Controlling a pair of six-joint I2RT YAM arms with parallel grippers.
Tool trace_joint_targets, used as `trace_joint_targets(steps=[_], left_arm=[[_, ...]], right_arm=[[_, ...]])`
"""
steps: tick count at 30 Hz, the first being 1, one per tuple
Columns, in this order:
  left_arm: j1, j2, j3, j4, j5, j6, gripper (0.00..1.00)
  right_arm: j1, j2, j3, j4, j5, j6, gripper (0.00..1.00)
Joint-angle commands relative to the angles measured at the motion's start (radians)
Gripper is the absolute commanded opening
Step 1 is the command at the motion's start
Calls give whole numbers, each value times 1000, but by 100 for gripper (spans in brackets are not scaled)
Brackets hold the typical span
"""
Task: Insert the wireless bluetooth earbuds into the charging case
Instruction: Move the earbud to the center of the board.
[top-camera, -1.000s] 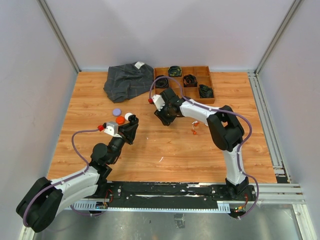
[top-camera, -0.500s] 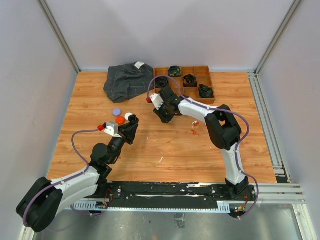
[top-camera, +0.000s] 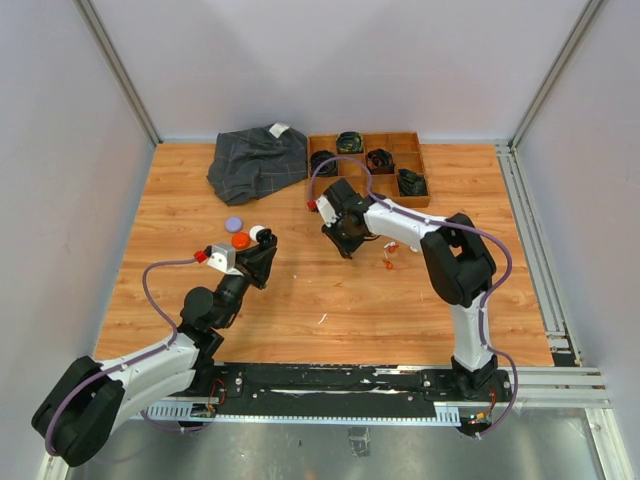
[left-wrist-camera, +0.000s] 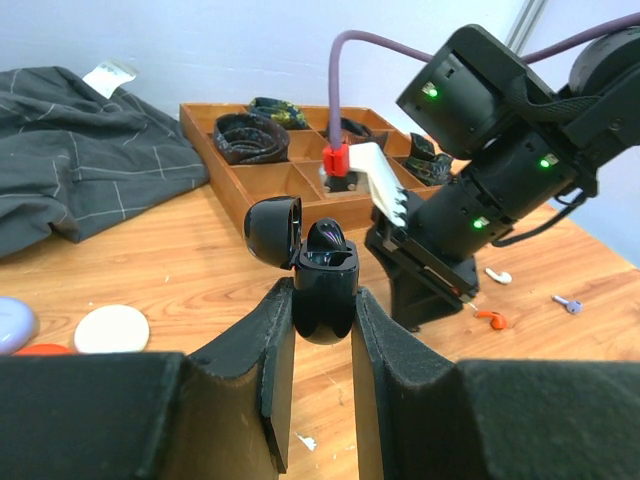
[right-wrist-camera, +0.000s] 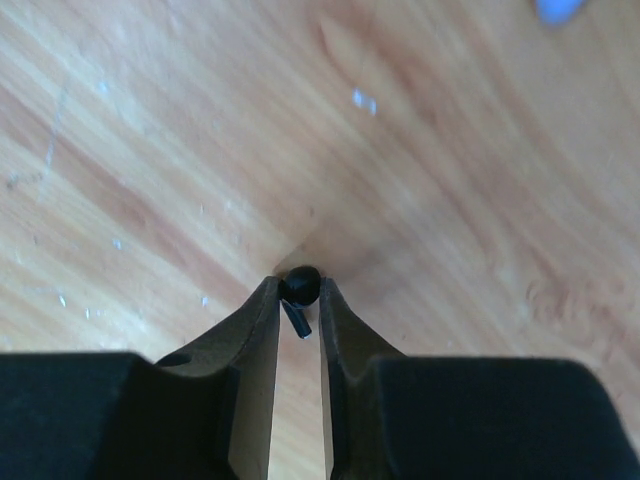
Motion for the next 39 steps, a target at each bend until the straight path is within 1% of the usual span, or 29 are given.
trace_joint_targets(steps=[1,6,11,15,22,27,33,39], left_arm=[[7,-13,-9,34,-10,20,0],[7,-26,-10,26,-7,19,0],[7,-23,-9,28,-7,14,0],[7,-20,-9,29,-4,13,0],[7,-17,-9,33,-1,7,0],[7,-12,-9,37,4,2,0],[7,-13,-9,39,7,0,0],[7,-13,-9,39,7,2,0]], right_arm=[[-6,-68,-99,-128,58,126,17],[0,-136,-226,-110,62,210,19],[3,-180,-289,-82,55,247,31],[17,-197,-301,-79,35,254,37],[45,-196,-318,-91,11,277,38],[66,-224,-326,-116,-8,293,38],[82,-246,-301,-146,-57,285,38],[86,-265,-223,-222,53,257,39]])
